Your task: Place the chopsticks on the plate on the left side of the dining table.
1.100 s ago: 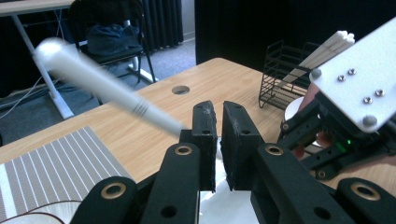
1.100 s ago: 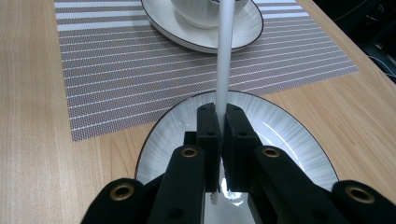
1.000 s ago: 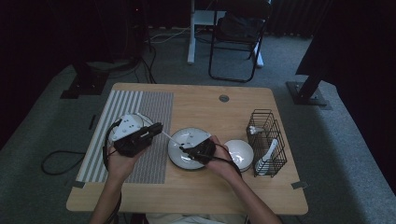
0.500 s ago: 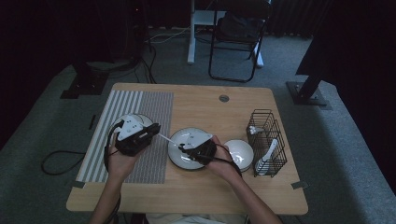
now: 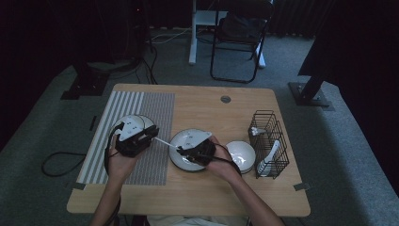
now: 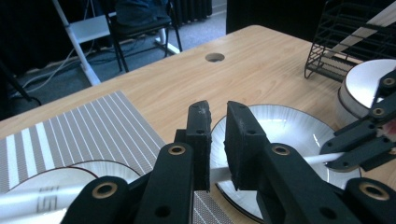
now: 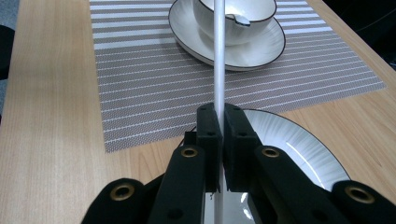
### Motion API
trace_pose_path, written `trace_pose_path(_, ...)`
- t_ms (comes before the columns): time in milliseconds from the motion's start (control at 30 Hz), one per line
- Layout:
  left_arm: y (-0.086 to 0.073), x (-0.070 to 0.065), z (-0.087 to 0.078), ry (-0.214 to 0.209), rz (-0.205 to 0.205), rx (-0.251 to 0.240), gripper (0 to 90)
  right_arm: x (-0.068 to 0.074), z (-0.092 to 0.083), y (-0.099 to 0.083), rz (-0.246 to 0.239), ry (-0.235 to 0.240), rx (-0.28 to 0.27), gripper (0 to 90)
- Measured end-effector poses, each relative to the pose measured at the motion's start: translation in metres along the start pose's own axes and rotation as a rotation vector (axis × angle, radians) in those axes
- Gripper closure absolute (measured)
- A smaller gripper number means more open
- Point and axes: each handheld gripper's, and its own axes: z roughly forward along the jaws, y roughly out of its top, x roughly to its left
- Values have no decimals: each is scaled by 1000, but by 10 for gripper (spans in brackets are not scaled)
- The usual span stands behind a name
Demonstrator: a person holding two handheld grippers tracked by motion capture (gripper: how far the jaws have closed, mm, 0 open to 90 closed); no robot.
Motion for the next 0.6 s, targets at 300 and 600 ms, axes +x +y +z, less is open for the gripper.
trace_pose_path(300, -4, -2, -7, 56, 25, 8, 779, -2, 14, 10, 4, 4, 46, 867)
trace_pose_path(600, -17, 6, -15, 120, 1, 29, 774, -2, 29, 20, -6, 29, 61, 867)
